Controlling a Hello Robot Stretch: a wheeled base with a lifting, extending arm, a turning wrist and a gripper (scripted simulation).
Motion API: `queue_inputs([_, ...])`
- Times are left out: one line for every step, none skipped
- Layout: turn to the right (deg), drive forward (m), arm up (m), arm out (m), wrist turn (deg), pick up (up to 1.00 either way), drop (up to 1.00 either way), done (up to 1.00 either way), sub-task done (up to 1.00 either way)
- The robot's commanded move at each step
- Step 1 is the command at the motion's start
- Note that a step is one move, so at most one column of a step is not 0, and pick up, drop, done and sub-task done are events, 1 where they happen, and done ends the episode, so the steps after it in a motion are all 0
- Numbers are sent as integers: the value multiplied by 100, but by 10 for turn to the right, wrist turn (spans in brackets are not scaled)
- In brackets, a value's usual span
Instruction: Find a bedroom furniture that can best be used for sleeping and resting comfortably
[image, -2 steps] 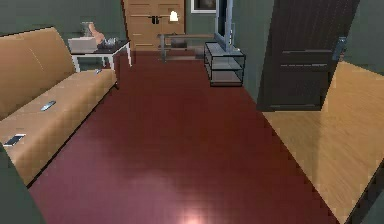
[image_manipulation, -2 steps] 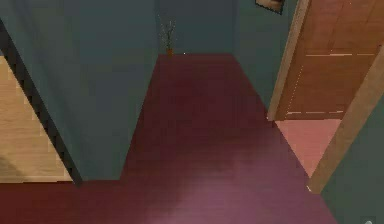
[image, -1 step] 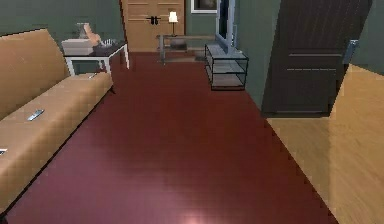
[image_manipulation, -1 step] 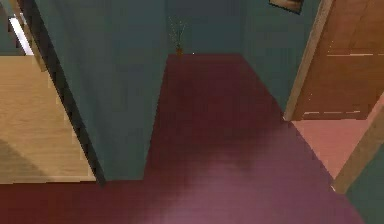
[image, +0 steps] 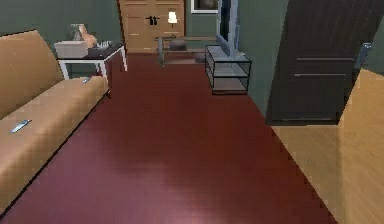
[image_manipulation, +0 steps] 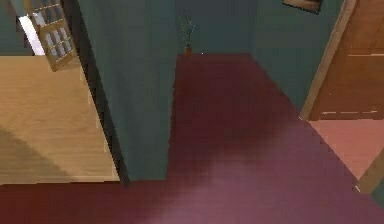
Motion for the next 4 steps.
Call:
queue_inputs([450, 0, 0, 0, 0, 0, 0, 0, 0])
queue_inputs([450, 0, 0, 0, 0, 0, 0, 0, 0])
queue_inputs([360, 0, 0, 0, 0, 0, 0, 0, 0])
queue_inputs([0, 100, 0, 0, 0, 0, 0, 0, 0])
